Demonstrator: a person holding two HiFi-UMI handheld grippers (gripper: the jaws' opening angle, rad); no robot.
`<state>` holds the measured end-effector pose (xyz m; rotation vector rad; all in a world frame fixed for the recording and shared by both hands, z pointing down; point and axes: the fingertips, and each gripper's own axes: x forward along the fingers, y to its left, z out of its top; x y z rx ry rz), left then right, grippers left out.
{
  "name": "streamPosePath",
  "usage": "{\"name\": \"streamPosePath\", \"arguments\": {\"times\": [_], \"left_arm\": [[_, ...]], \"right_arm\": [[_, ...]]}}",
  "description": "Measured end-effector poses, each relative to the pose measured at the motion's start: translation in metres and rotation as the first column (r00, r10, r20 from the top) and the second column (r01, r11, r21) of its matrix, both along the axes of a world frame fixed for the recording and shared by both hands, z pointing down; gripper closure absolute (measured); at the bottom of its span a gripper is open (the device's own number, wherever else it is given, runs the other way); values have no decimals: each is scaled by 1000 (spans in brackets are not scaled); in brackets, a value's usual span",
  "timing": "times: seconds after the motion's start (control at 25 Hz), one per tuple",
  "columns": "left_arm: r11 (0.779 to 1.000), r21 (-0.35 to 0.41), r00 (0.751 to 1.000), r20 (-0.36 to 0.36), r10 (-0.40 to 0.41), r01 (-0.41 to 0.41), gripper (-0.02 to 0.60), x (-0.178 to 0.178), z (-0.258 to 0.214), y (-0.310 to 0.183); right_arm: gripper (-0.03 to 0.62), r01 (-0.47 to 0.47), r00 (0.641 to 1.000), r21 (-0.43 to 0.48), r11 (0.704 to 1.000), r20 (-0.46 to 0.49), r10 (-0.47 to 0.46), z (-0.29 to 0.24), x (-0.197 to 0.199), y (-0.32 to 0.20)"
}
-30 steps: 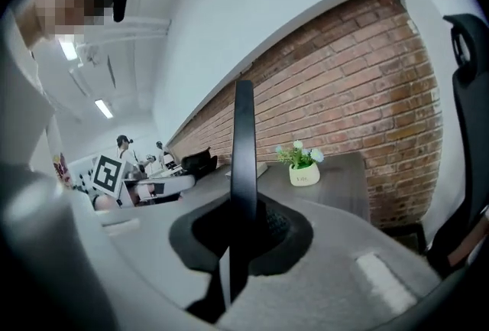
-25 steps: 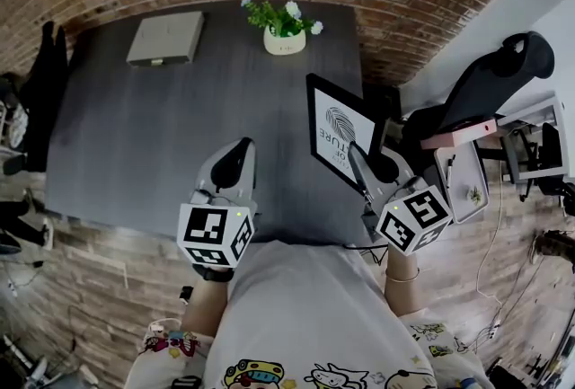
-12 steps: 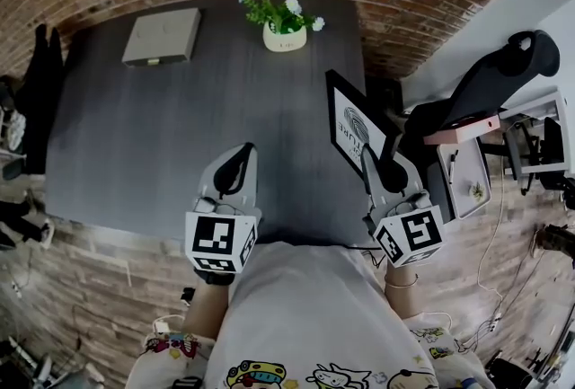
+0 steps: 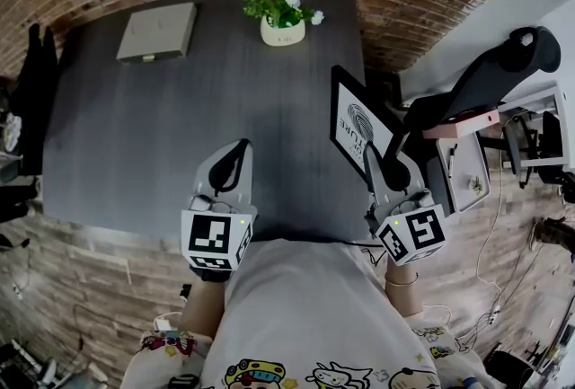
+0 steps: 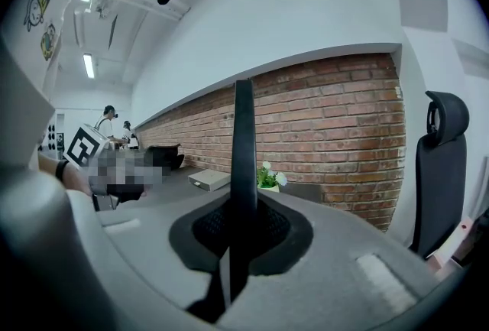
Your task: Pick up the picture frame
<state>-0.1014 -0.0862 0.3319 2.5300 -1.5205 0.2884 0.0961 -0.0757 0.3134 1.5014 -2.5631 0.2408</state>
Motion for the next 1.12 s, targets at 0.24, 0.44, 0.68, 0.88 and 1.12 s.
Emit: {"name": "streamPosePath", "arguments": {"times": [0.24, 0.44, 0.68, 0.88, 1.12], "left_arm": [[1000, -6, 1000, 0, 12, -12, 567, 4, 1, -2], [1000, -12, 1000, 8, 8, -8, 566, 4, 3, -3], [1000, -16, 1000, 13, -2, 2, 566, 1, 4, -3], [1000, -16, 1000, 14, -1, 1, 566, 2, 4, -4], [1000, -16, 1000, 12, -2, 2, 566, 1, 4, -5]], "right_arm": [[582, -10, 1000, -11, 1000, 1, 10, 2, 1, 0], [581, -5, 1000, -23, 1000, 7, 5, 5, -1, -1], [580, 3, 1000, -29, 1000, 13, -2, 6, -4, -1], [580, 4, 1000, -34, 999, 13, -4, 7, -5, -2], [582, 5, 1000, -49, 999, 13, -5, 11, -4, -3]]}}
